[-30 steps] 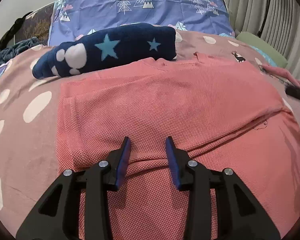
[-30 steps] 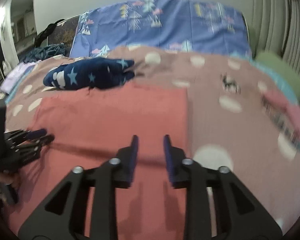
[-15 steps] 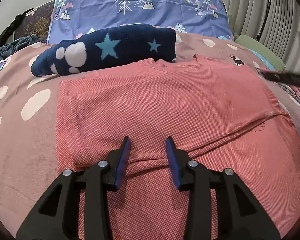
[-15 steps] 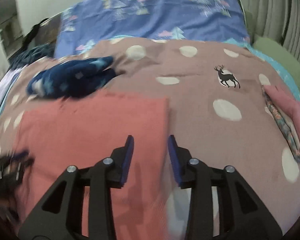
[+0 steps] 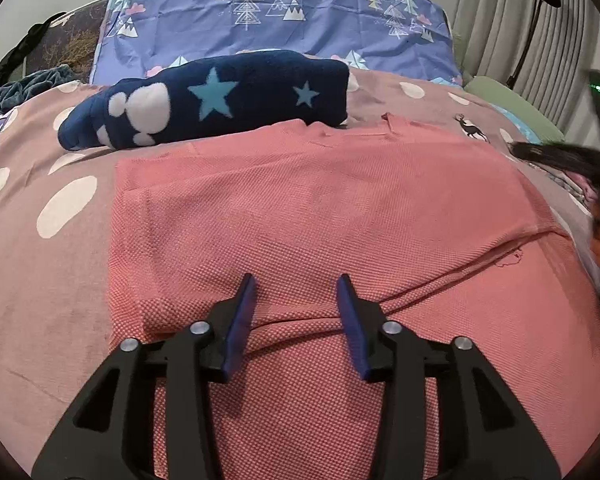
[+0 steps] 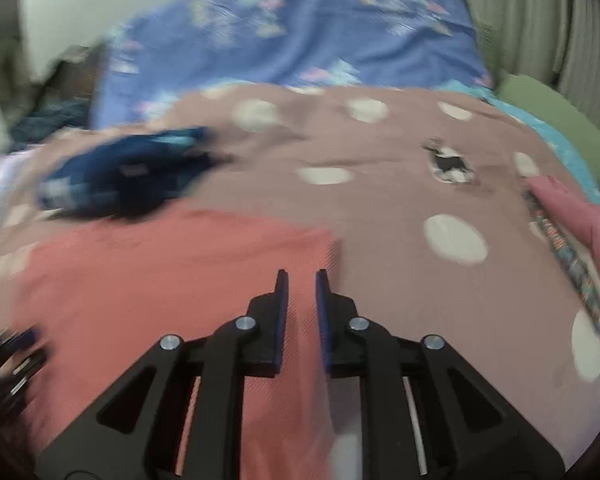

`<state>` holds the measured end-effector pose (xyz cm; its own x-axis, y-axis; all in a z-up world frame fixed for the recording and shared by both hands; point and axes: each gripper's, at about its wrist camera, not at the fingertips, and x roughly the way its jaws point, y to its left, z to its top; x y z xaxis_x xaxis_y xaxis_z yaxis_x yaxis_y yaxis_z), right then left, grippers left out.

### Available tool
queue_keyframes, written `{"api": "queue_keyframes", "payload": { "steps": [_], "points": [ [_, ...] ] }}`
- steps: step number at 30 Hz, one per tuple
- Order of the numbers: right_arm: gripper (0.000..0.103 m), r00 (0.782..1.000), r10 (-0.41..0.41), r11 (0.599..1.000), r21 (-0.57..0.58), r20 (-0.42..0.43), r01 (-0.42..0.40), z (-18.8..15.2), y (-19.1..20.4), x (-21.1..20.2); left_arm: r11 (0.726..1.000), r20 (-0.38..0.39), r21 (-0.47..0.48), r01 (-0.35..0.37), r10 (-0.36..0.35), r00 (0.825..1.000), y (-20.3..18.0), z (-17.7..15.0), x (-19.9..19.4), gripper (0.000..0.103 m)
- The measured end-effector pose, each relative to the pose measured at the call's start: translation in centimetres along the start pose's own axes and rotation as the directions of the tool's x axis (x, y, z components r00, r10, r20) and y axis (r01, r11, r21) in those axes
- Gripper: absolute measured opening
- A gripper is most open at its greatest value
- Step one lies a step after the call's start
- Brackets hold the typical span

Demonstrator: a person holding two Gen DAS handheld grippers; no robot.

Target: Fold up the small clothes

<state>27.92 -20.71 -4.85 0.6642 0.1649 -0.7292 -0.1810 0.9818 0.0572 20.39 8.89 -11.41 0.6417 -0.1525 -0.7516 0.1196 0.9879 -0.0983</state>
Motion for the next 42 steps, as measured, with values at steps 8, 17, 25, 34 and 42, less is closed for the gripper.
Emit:
{"api": "queue_keyframes", "payload": {
  "steps": [8,17,25,34,42],
  "points": [
    [0.054,0.996,-0.032,0.988,-0.150,-0.081,0.019,-7.9,2.8,-2.6,0.996,0.008,0.033,-0.083,0.083,0.997,-1.3,-0.8,-2.4,0.065],
    [0.015,0.992,0.123,0.992,-0.005,-0.042,-0.123,-15.6,-1.6,-12.2,0.999,0.019,-0.045,-0.020,0.021,1.000,1.9,-9.7,-11.9,0.075],
    [0.019,0.959,0.247,0.964,0.135,-0.140,-0.228,-22.6,-4.7,-16.4,0.981,-0.040,-0.087,0.172,-0.176,0.984,1.2,-17.5,-16.4,0.054],
    [0.034,0.930,0.326,0.938,0.183,-0.171,-0.295,-27.2,-5.3,-20.2,0.949,-0.039,-0.108,0.295,-0.301,0.953,-0.8,-22.8,-20.2,0.053],
    [0.042,0.896,0.423,0.893,0.231,-0.133,-0.387,-27.1,-5.7,-19.1,0.943,-0.024,-0.124,0.310,-0.315,0.949,-0.8,-22.0,-18.4,0.019]
  ]
}}
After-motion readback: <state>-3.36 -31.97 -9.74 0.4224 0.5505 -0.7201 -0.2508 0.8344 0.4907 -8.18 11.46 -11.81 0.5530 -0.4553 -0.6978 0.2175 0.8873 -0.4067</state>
